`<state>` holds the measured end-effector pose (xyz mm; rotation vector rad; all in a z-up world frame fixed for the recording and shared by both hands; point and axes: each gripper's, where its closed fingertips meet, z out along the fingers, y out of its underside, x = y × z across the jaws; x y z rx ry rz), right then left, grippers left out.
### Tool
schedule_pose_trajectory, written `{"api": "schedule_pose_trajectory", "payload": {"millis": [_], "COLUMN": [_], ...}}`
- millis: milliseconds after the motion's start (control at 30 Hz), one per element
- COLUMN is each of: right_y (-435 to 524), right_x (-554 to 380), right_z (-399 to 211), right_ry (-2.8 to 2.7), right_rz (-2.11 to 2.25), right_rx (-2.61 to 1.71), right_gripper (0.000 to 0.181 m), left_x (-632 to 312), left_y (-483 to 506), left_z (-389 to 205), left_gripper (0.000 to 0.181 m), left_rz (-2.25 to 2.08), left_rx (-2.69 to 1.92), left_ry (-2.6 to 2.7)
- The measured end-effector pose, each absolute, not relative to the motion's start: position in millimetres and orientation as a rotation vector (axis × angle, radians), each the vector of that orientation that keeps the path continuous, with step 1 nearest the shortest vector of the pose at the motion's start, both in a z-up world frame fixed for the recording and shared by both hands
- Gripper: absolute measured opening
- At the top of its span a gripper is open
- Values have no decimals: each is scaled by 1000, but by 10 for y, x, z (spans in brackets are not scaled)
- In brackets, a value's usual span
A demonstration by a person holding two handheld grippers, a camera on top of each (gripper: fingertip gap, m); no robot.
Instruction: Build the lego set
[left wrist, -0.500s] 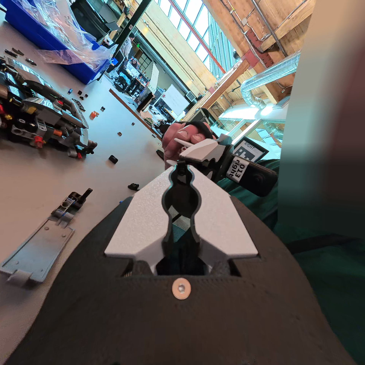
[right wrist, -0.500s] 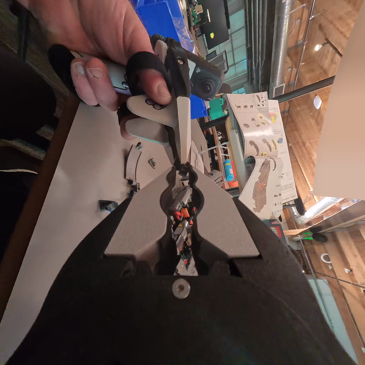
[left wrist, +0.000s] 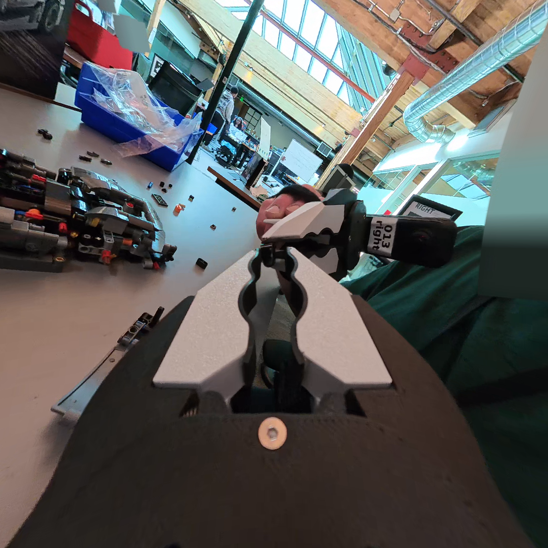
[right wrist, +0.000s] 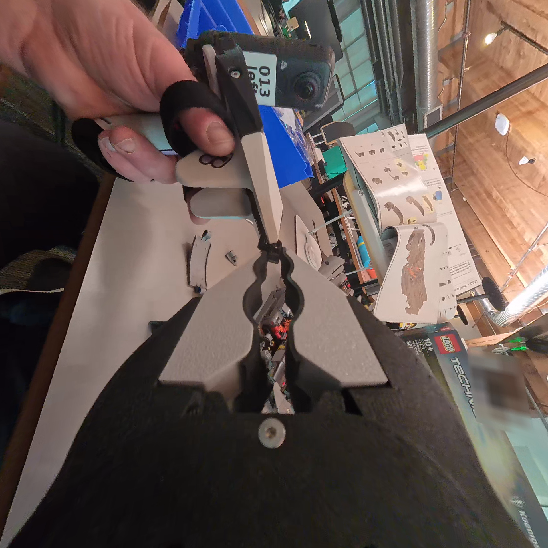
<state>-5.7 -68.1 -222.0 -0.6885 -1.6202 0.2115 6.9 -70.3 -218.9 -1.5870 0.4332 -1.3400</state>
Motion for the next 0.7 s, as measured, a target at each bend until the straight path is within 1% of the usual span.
{"api": "schedule_pose_trajectory", "payload": {"millis": [100,267,333,400,567,700], "right_y": [-664,-578,-502,-382,-80,-25], "right_x": [-74,-60,-36,11,160,167], "right_z": [-2210,-2180,-2174,-2177,-2238,-2252], "right_ry": [-1611,-1586,-1575,-1560,-1520,-1513], "right_rz": [213,220,200,184,200,210], "right_rx": [-702,-739,-755,-786,-888,-907], "right_gripper": [7,7,6,6,6,6], "left_x": [31,-60,-135,-266,-667,-759], "left_y": [-698,-716,-702,-673,-572,-553], "left_z": [-2194,-2184,-2224,-2321,-2769,-3060], "left_gripper": [19,20,23,26,40,40], "left_rz": [-1289,-1233,-1161,-991,-439,-169], "left_rx": [-1594,-1594,-1627,-1687,-1901,-1945], "left_ry": [427,428,451,520,785,1077]}}
